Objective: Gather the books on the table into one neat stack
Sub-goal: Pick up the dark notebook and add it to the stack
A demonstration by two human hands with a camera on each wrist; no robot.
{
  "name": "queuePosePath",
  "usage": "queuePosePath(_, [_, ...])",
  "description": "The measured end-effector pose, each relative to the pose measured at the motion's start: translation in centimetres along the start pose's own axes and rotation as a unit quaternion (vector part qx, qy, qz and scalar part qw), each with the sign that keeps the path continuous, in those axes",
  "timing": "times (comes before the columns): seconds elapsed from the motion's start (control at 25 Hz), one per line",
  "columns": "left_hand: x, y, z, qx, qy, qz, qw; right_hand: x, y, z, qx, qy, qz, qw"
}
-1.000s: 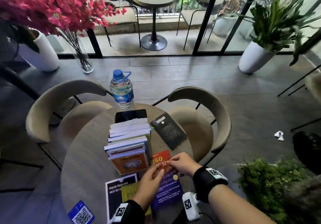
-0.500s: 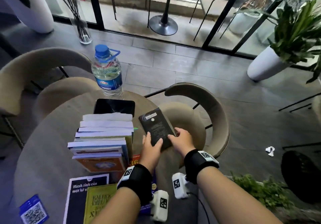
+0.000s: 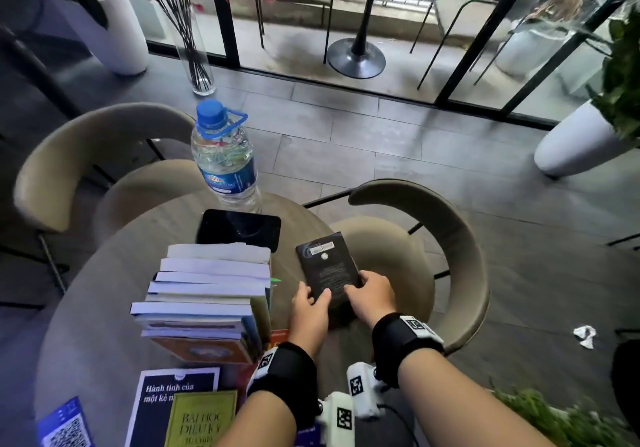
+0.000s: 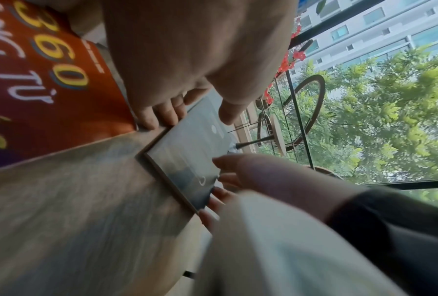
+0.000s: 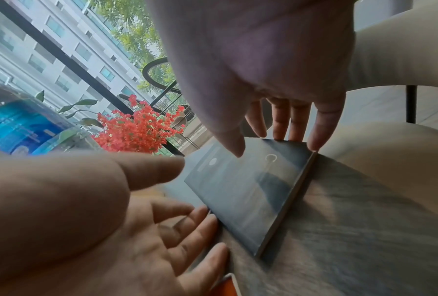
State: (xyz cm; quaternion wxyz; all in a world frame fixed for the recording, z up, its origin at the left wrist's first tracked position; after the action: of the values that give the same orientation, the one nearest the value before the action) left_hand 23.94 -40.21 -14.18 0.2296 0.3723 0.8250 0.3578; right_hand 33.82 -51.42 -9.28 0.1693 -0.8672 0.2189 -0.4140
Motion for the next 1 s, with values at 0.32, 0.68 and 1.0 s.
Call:
queuePosePath(0.32, [-0.1,0.2,-0.6,-0.066,-0.037,0.204,0.976,1.7,3.1,-1.0,-0.031,-0.023,0.096,0.995])
queuePosePath(0.68, [1.8,4.5,-5.0,-0.072,-0.085,0.256,0.96,3.6,4.8,-4.1,-0.013,-0.13,0.207,0.97])
queuePosePath(1.0, [6.0,6.6,-14.5,-0.102,-0.172,0.338,0.92,7.1,3.4,-14.2,0.093,-0.152,0.164,0.97])
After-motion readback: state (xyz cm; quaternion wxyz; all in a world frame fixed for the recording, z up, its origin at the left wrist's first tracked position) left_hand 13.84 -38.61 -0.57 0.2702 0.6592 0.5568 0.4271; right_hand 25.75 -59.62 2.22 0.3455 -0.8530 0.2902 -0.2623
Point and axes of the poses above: each hand's wrist, its own z-axis towards the middle knuckle, its own x-axis out of the back of the hand, y = z × x, the point moved 3 cm from there along z, towards the middle knuckle, and after that the axes turned 3 degrees about -y, right-handed, at the moved point
